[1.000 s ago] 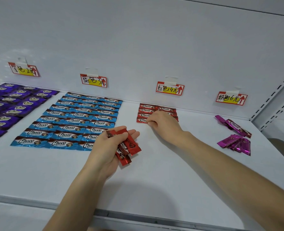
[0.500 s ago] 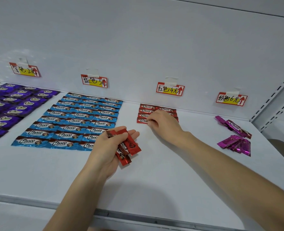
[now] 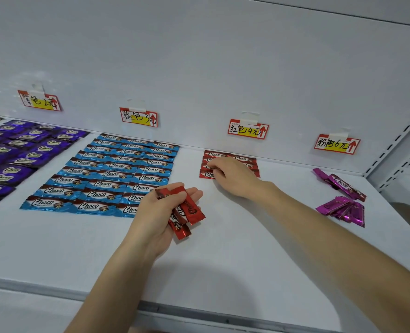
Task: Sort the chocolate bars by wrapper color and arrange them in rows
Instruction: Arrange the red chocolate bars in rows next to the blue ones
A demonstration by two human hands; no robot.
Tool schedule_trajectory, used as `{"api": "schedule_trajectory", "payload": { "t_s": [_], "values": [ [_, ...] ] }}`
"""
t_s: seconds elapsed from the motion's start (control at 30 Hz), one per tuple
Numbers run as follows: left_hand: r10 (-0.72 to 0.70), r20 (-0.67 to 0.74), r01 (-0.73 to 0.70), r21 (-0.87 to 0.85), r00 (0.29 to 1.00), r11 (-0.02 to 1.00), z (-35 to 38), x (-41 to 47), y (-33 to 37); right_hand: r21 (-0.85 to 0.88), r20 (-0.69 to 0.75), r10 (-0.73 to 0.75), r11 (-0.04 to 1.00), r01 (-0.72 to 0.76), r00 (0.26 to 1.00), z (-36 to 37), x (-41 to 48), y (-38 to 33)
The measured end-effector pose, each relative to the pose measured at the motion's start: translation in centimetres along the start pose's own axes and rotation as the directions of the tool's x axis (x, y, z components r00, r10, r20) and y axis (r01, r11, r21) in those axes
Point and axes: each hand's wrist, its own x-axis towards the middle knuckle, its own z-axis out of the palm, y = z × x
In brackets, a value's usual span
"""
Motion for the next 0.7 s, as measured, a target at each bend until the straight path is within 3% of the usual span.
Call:
{"api": "schedule_trajectory", "payload": {
  "t_s": [0.3,0.7],
  "values": [
    [-0.001,0.009,0.001,-0.009,1.0,1.0,0.0,0.1,0.0,-0.041,-0.066,-0.135,0.99,0.132,0.989,-0.3,-1.1,0.6],
    [0.018,-0.007,-0.018,-0.038,1.0,0.999,0.2,-0.2,0.0,0.004,-0.088,-0.084,0.996,0.084,0.993,-0.6,-1.9,-0.1]
  ]
}}
